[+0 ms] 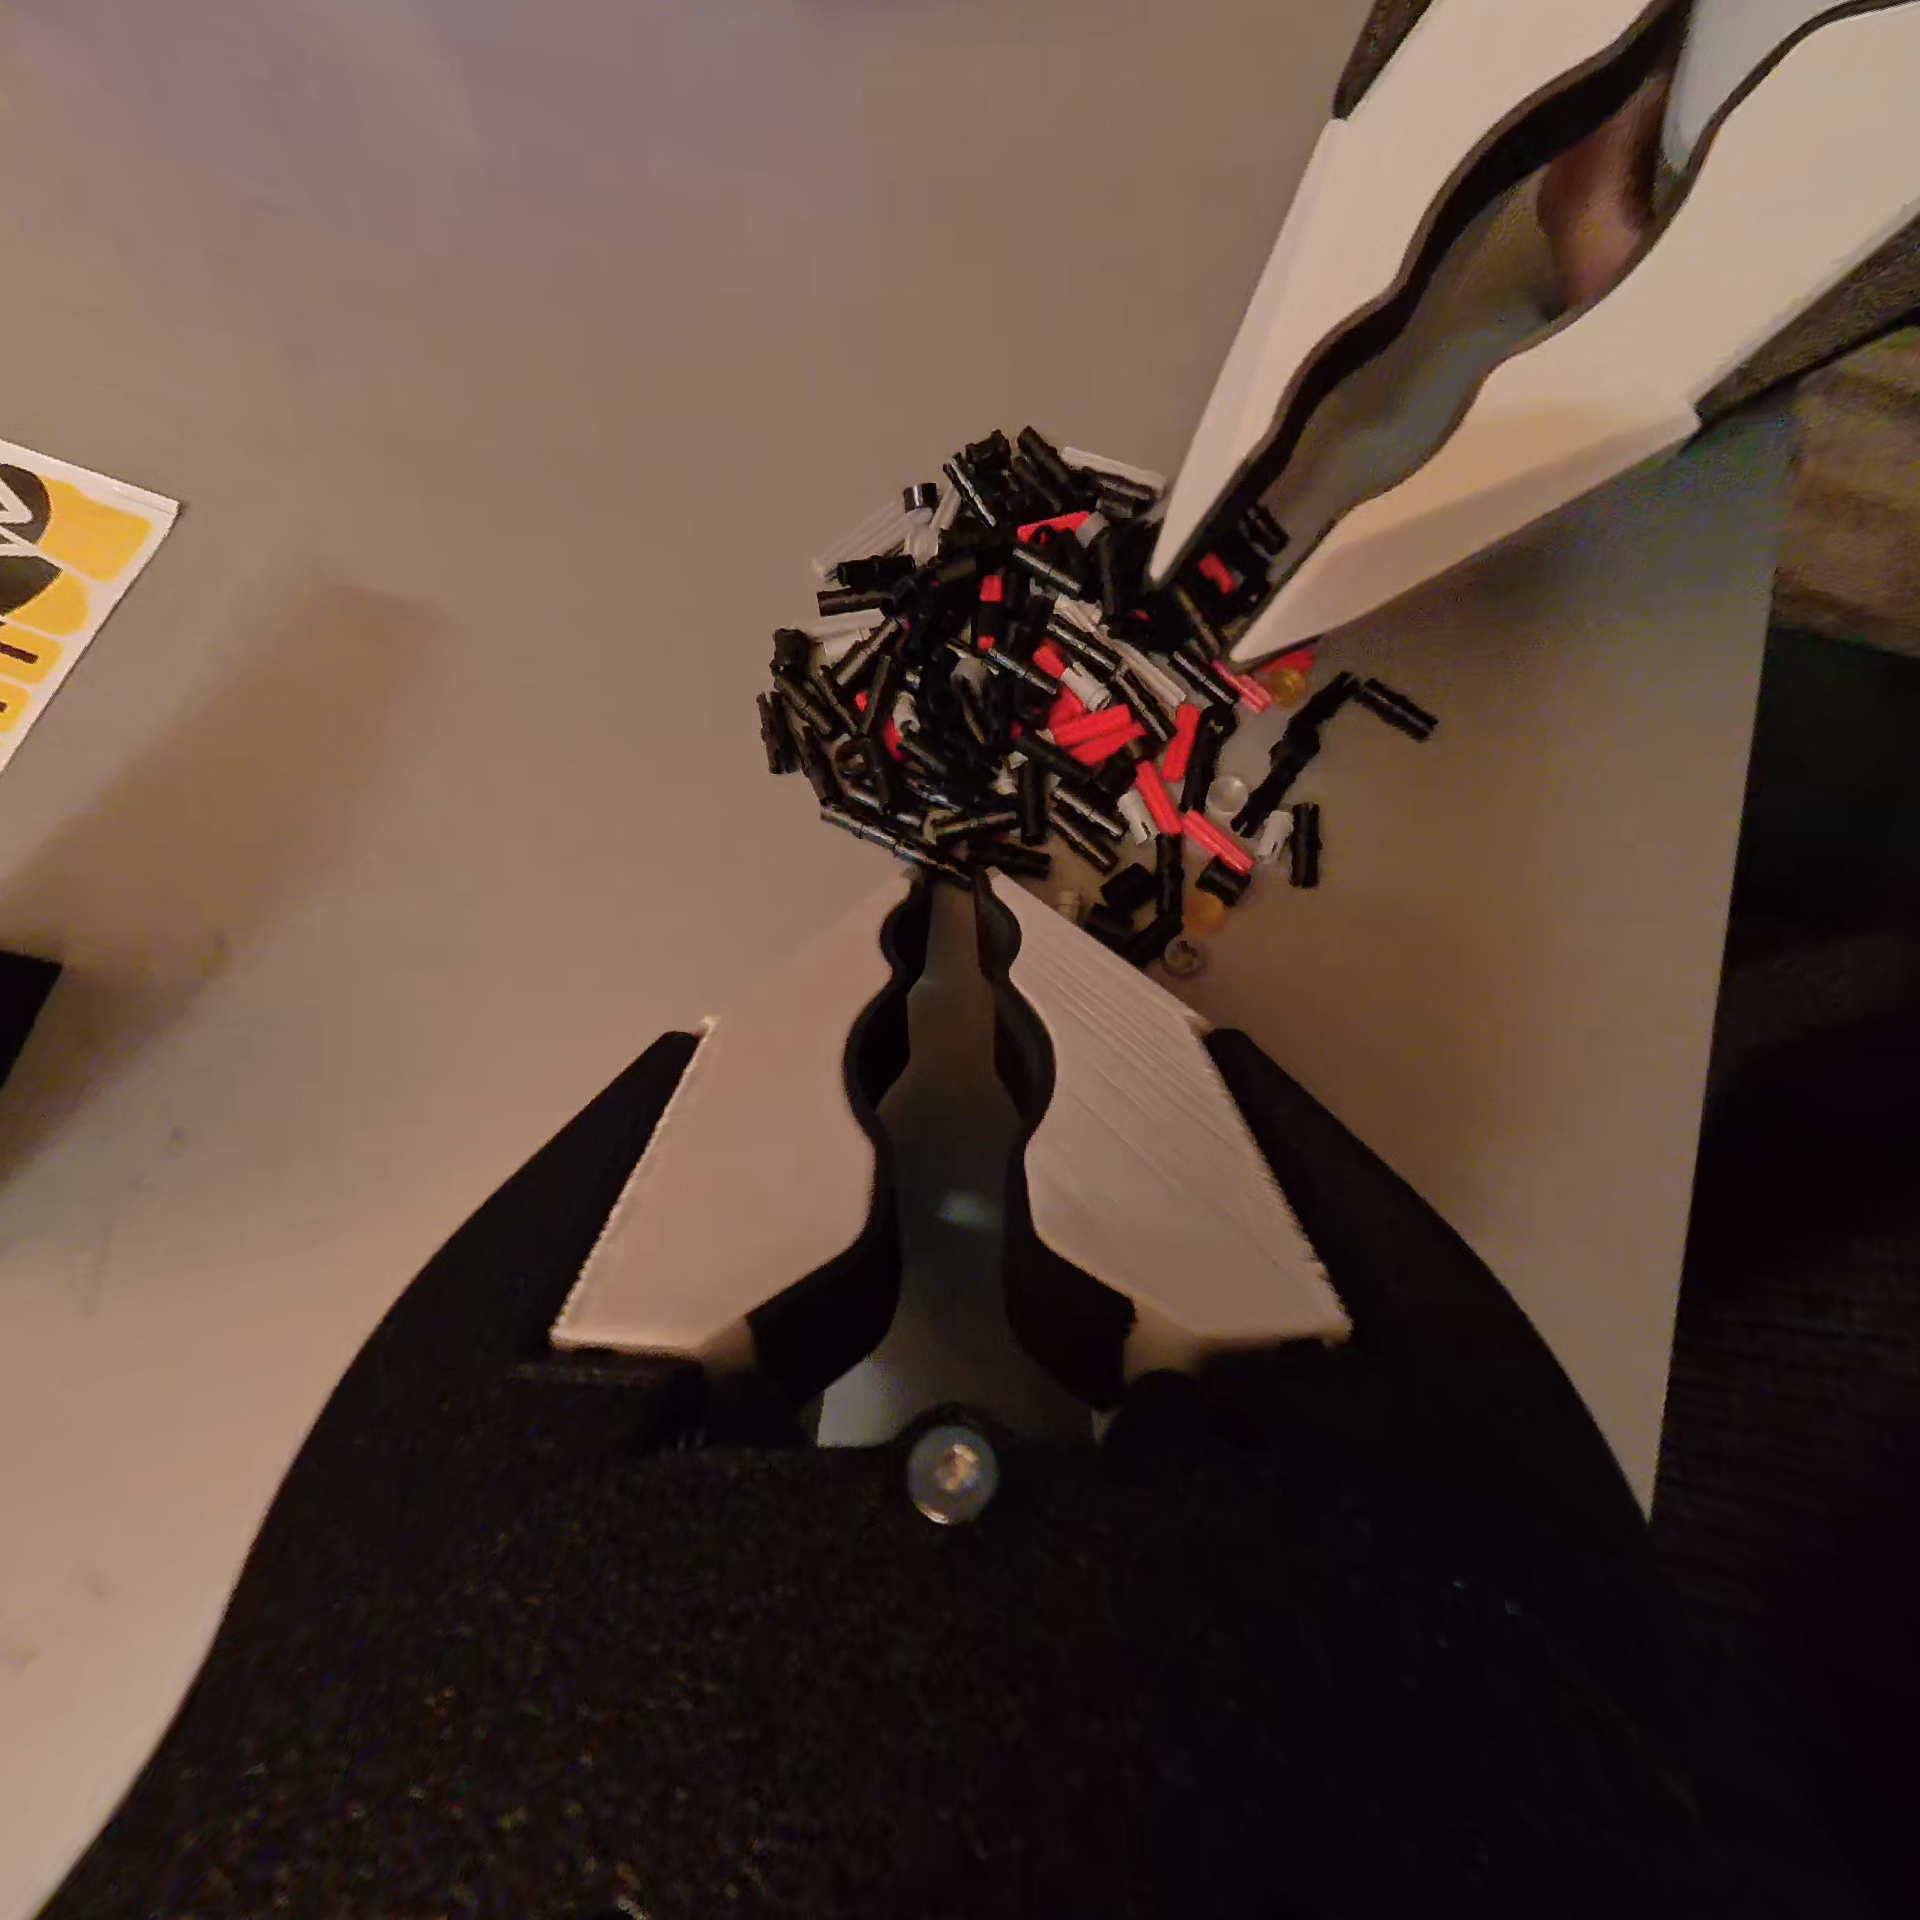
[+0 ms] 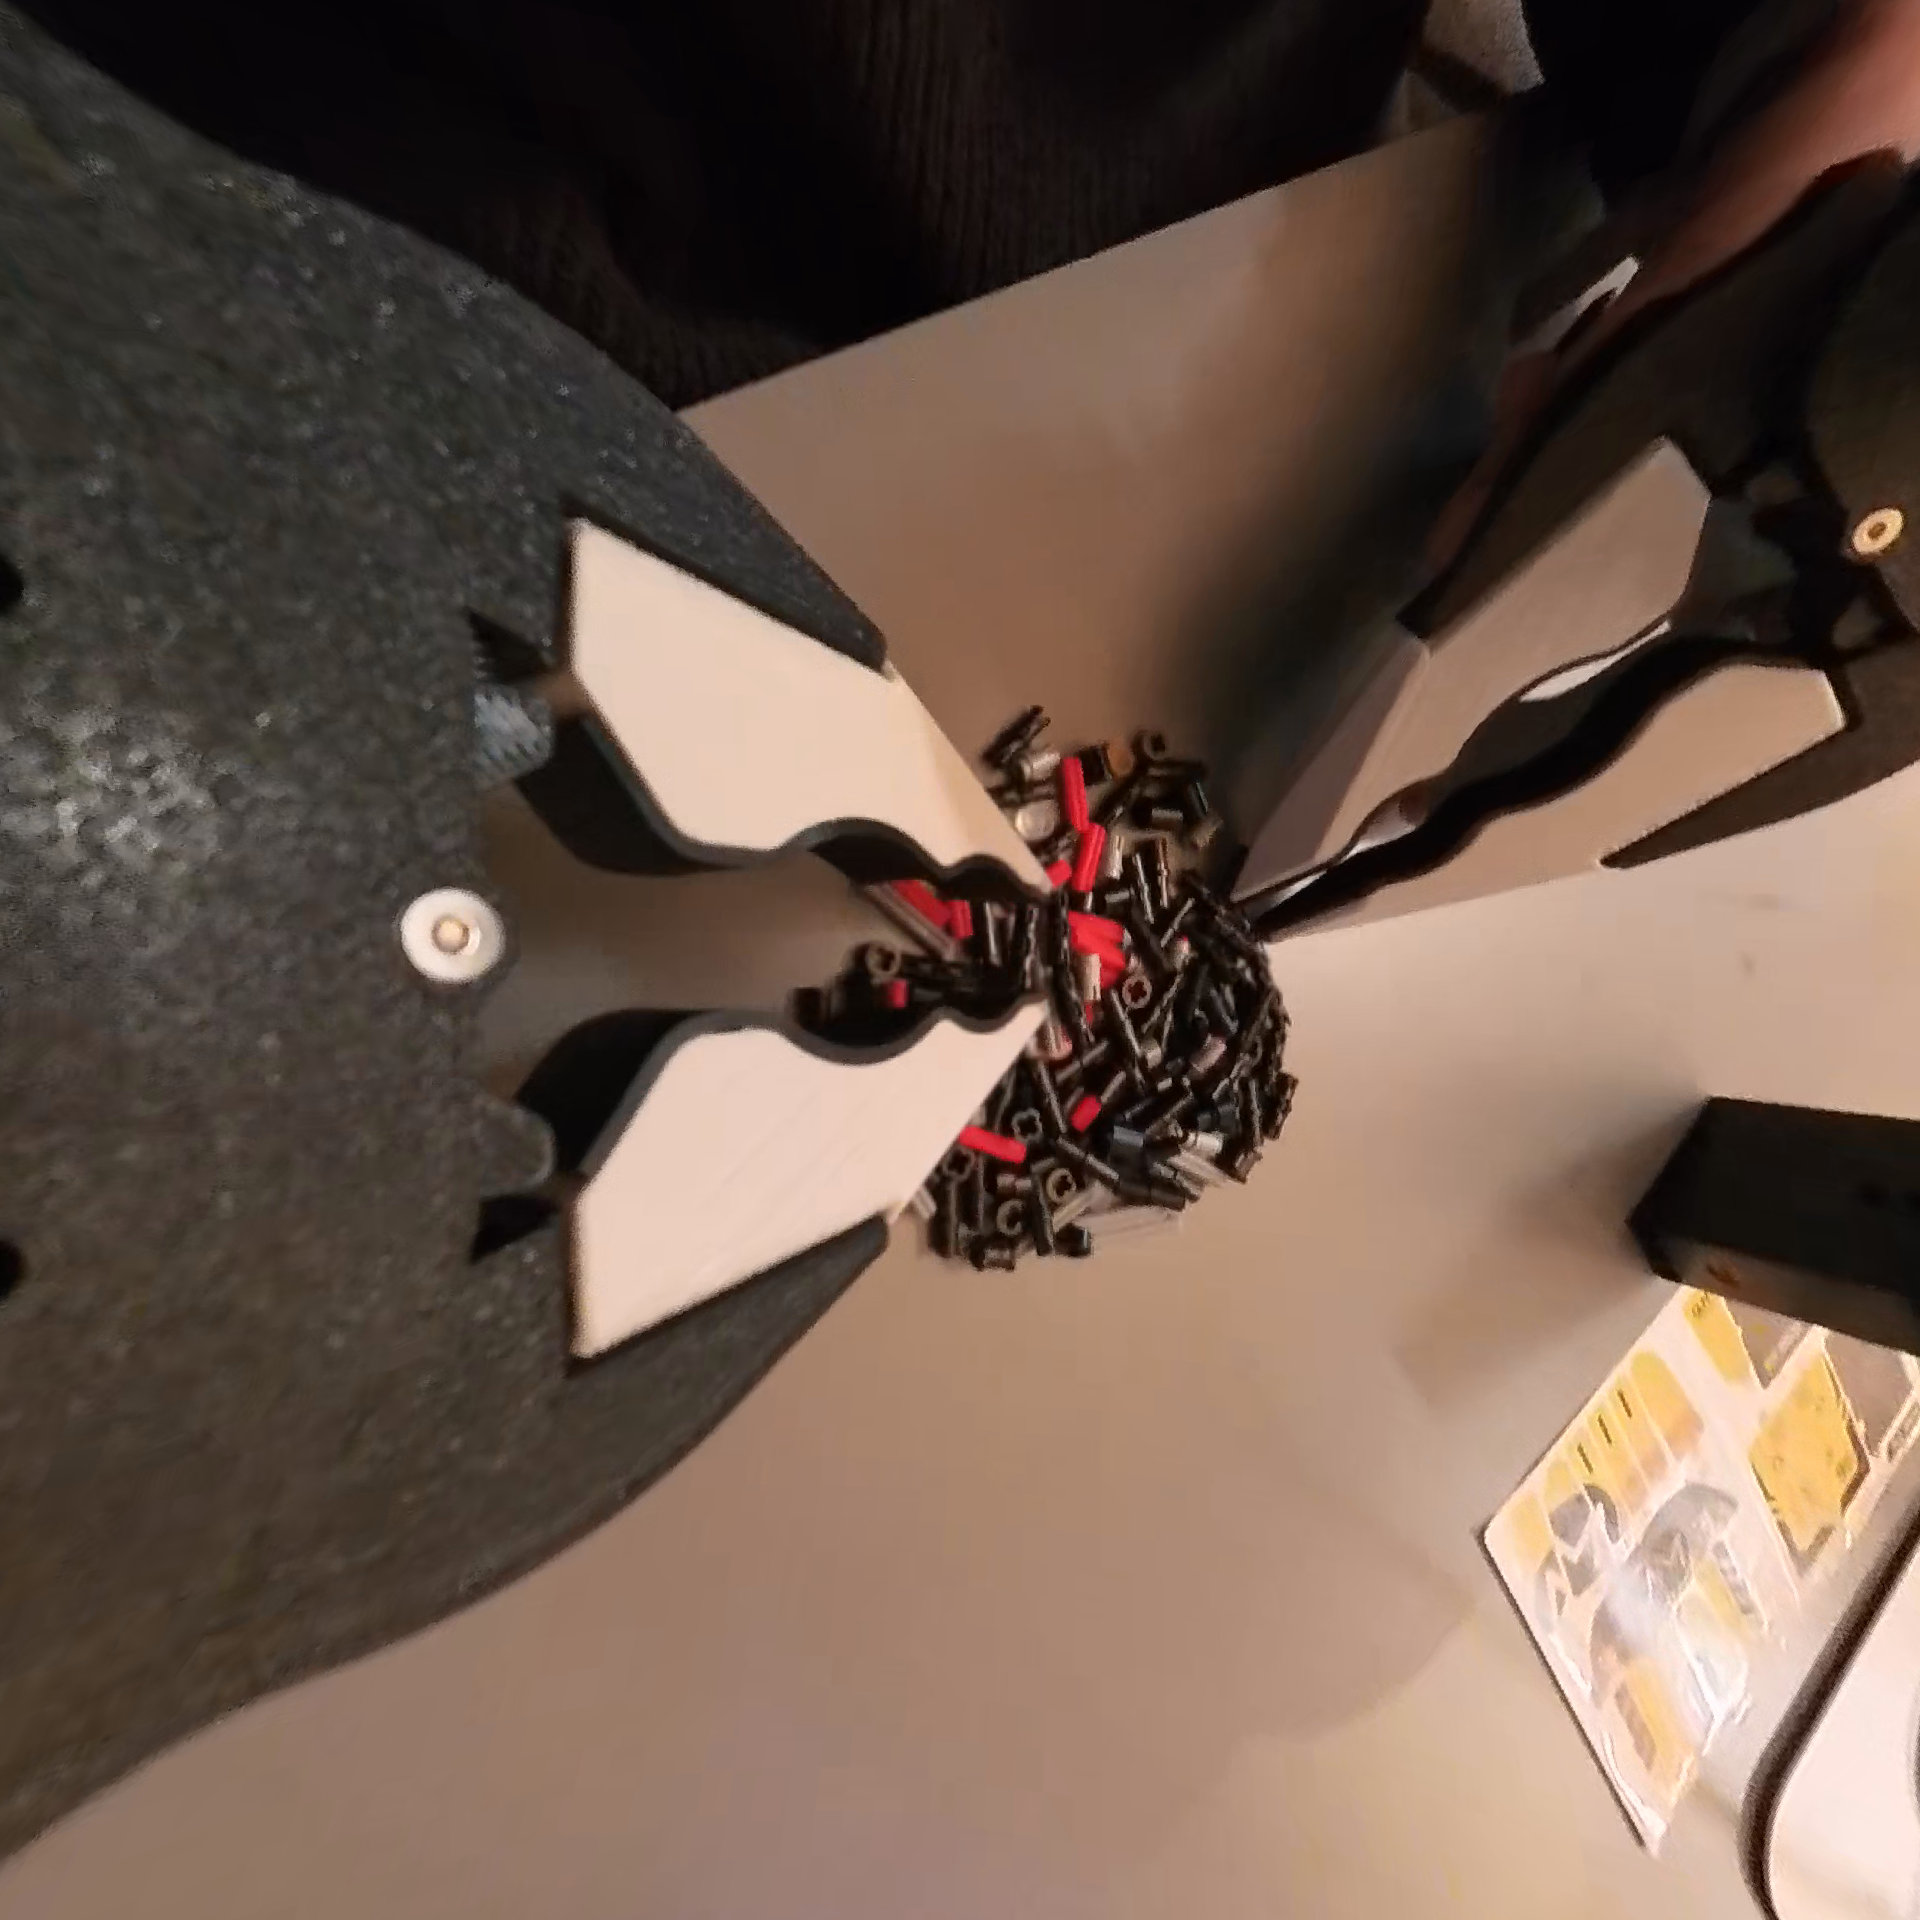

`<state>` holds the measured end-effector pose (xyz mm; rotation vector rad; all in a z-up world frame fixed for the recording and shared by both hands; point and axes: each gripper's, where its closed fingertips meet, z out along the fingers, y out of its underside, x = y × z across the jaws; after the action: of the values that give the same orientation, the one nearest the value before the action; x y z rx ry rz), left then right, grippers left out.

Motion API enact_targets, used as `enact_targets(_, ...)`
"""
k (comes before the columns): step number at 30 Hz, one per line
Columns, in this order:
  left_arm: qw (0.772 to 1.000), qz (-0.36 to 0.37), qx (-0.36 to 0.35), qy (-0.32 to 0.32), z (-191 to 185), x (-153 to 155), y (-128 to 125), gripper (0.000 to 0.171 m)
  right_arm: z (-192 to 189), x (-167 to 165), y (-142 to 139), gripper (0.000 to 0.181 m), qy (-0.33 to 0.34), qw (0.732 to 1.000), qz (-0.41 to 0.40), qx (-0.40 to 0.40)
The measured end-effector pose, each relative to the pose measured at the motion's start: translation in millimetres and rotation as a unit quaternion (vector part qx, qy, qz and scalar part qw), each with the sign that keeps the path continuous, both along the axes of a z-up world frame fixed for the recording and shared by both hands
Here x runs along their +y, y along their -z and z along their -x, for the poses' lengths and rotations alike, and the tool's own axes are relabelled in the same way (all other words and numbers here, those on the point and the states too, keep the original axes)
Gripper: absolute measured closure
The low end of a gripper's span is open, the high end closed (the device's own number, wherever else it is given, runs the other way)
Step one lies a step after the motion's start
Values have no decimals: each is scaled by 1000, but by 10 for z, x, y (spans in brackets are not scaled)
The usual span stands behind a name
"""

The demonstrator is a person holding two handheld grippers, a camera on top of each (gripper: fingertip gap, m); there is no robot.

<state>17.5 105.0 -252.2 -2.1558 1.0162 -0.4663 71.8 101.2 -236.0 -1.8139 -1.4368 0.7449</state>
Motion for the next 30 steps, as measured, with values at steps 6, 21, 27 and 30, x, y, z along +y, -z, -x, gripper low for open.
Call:
enact_targets(6, 1000, -10, -8, -21, 47, 48, -41, 164, -18, 36, 92, 157, 0, 999, -18, -26)
enact_targets(21, 961, -125, -70, -238, 1249, 382, -609, 163, -251, 16, -129, 126, 83, 996, -29, 26)
enact_targets(27, 962, -114, -93, -231, 1254, 261, -614, 163, -312, -9, -84, 126, 90, 995, -42, 0)
enact_targets(30, 968, -115, -77, -211, 1133, 146, -549, 163, -533, -15, -80, 126, 107, 993, -39, -10)
